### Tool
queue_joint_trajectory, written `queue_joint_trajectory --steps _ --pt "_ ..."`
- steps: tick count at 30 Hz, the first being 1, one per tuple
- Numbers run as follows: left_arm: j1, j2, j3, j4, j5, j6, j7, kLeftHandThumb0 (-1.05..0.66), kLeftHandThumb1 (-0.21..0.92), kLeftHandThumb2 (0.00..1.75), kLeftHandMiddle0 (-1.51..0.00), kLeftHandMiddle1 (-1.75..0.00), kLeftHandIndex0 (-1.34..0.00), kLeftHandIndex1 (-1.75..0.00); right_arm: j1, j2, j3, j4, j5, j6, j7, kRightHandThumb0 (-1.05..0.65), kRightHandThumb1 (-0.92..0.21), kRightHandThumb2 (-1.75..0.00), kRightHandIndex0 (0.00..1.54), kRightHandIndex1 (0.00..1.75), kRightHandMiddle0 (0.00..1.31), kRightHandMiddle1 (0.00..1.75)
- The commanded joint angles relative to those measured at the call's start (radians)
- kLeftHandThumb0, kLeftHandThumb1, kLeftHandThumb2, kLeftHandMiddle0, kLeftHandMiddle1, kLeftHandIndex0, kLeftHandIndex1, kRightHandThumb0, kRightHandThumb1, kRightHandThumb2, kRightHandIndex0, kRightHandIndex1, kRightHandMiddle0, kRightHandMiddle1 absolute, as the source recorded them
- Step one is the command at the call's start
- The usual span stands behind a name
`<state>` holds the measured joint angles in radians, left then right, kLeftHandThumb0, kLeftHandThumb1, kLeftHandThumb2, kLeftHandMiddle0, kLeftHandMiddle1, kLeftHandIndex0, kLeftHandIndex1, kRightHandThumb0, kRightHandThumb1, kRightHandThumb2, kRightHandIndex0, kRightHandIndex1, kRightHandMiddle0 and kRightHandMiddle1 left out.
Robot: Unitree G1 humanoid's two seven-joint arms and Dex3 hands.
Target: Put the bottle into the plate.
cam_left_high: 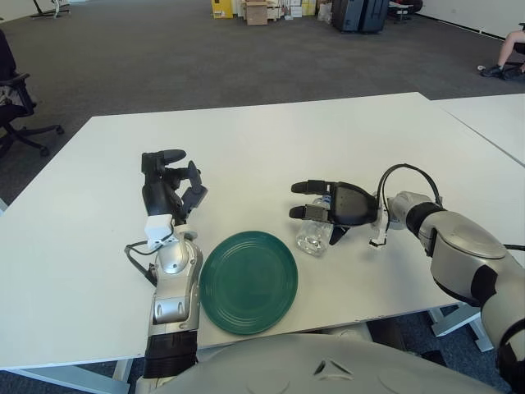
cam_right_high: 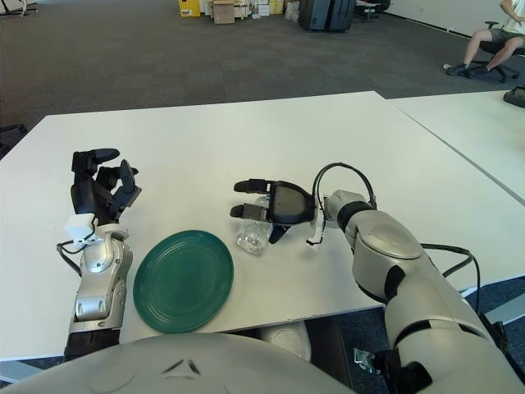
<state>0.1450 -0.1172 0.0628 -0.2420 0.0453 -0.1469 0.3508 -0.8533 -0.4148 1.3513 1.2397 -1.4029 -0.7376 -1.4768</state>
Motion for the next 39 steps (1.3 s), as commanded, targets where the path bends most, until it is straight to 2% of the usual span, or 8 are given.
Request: queue_joint_trajectory --steps 1,12,24,28,32,39 --pt "-0.018 -0.028 -0.001 -0.002 -0.005 0.01 0.0 -0.4 0.68 0.85 -0.47 -1.59 -0.34 -1.75 0.012 -0.005 0.013 -0.008 -0.021 -0.014 0.005 -0.64 -0.91 -0.36 0.22 0.04 0.0 0.57" --pt "-0.02 -0.028 -0.007 0.001 0.003 0.013 0.001 -0.4 0.69 0.84 -0.44 -1.59 -0.34 -1.75 0.009 -0.015 0.02 -0.028 -0.034 -0.014 -0.017 -0.57 -0.9 -0.38 0.26 0.04 0.0 0.6" --pt "-0.017 -0.023 -0.017 0.004 0.018 0.001 0.0 -0.39 0.69 0.84 -0.43 -1.6 -0.34 -1.75 0.011 -0.011 0.026 -0.046 -0.042 -0.064 -0.01 -0.5 -0.89 -0.53 0.31 0.02 0.0 0.68" --pt "-0.014 -0.023 -0.018 0.002 0.021 0.001 0.003 -0.39 0.69 0.84 -0.43 -1.59 -0.34 -1.75 0.014 -0.002 0.012 -0.039 -0.018 -0.123 0.045 -0.48 -0.89 -0.55 0.34 0.03 0.0 0.72" --pt "-0.01 -0.027 -0.02 0.0 0.023 0.001 0.006 -0.39 0.69 0.83 -0.44 -1.59 -0.34 -1.75 0.022 0.002 -0.022 -0.031 0.031 -0.202 0.142 -0.49 -0.86 -0.56 0.36 0.04 0.0 0.75" --pt "-0.009 -0.028 -0.023 0.0 0.026 -0.005 0.009 -0.39 0.7 0.83 -0.44 -1.6 -0.33 -1.75 0.042 0.0 -0.099 -0.025 0.124 -0.291 0.306 -0.53 -0.74 -0.57 0.41 0.04 0.0 0.82"
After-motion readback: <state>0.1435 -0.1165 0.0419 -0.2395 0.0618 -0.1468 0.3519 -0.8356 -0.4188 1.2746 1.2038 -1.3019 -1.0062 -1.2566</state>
